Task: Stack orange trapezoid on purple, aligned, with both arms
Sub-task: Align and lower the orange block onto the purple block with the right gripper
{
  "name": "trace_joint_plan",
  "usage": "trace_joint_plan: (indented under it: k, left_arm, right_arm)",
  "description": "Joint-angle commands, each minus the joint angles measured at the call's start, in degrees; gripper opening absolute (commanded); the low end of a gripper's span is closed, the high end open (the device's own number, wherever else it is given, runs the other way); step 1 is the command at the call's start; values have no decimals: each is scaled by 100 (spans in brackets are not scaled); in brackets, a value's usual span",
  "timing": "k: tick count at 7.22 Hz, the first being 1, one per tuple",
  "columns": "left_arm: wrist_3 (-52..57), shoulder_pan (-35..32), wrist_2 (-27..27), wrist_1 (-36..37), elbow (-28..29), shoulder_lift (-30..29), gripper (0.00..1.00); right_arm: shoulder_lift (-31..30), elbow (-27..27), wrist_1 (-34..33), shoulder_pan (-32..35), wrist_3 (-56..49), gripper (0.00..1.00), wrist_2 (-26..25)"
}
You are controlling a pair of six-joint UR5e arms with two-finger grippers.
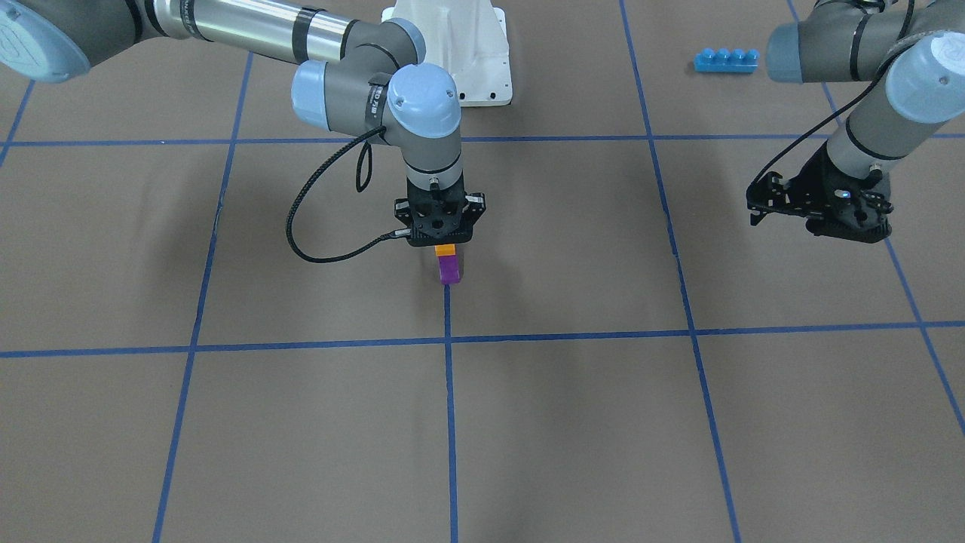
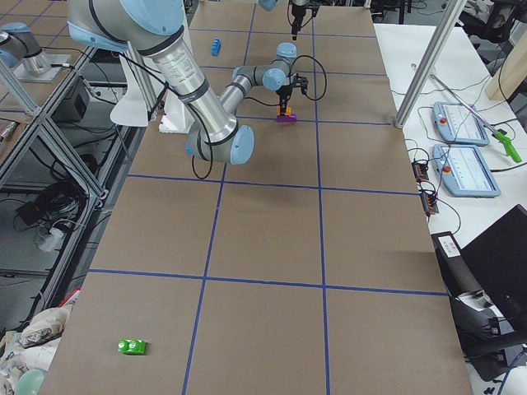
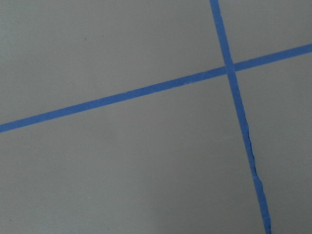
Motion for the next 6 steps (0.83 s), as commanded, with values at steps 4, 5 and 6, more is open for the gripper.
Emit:
trace_joint_plan:
  k: [4,5,6]
  left_arm:
    - [-3,0,0,0,-24,-1,99]
    - [-3,0,0,0,-24,-1,100]
    - [-3,0,0,9,-32,-1,99]
  right_arm:
    - [-3,-4,-7,-93,-215,0,-214]
    - [-11,-4,-7,-93,-329,0,-223]
    - [-11,-4,-7,-110,-338,0,-266]
